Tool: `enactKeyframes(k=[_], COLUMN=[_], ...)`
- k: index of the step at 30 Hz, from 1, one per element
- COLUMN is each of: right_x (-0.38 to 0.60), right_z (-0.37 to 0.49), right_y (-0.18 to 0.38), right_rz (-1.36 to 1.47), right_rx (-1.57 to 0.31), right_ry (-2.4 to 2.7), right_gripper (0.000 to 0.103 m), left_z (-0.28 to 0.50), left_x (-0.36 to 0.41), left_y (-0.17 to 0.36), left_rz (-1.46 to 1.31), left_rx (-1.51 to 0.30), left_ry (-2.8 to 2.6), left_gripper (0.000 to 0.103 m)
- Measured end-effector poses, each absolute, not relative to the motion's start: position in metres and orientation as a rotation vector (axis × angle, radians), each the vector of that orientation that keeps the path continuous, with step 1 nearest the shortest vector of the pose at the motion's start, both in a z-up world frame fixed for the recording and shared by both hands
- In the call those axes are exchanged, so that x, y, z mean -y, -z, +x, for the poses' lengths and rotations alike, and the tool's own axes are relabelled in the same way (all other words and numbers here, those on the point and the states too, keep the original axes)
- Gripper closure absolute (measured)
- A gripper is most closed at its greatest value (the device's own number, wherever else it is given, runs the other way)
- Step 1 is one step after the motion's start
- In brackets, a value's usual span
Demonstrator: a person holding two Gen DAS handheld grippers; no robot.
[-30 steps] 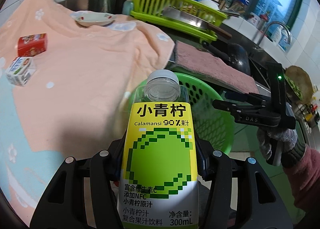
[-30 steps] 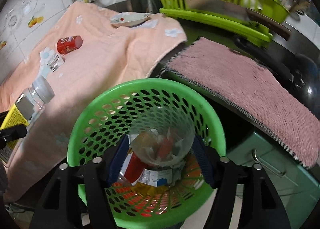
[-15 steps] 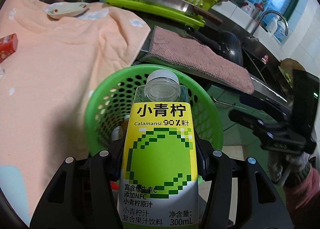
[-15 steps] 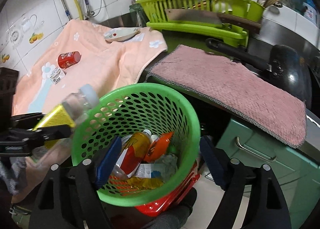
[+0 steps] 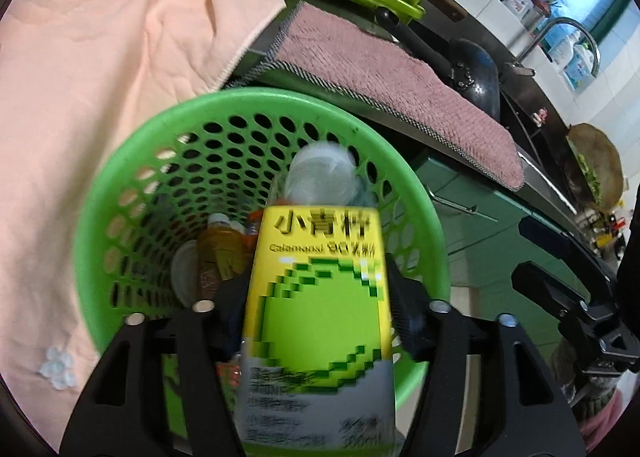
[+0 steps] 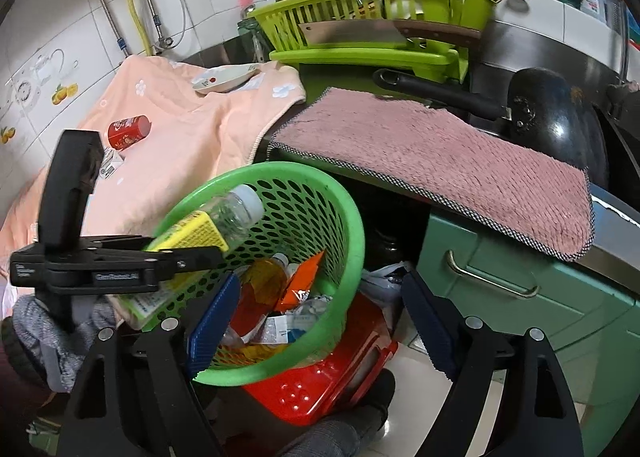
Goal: Collect trash
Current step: 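Lower the Calamansi juice bottle into the green basket and open the left gripper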
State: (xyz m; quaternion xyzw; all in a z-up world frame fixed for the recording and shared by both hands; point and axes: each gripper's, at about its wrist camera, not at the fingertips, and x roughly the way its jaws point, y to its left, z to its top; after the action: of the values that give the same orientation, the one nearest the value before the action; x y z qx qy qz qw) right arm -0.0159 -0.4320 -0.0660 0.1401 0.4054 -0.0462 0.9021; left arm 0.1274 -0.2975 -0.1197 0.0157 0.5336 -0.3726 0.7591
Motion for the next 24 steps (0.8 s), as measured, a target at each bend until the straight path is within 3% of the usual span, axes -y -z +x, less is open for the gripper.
enactKeyframes(k=[10,24], right_x=[0.433,0.390], right_z=[-0.017,0.015], right_y=[0.063,0.048], right_rz=[0.300,0.222], right_rx=[-0.825,-0.822], right_ry=[0.082,-0.023], right_gripper=[0.023,0.018], left_z=[0.118,0.132], left_x=[0.281,0.191], left_y=[0.114,0.071], left_rz=[0.035,-0.032], left_rx=[-1.150,-1.064], left_ry=[0.790,0.623], left_gripper=[0.033,0.033])
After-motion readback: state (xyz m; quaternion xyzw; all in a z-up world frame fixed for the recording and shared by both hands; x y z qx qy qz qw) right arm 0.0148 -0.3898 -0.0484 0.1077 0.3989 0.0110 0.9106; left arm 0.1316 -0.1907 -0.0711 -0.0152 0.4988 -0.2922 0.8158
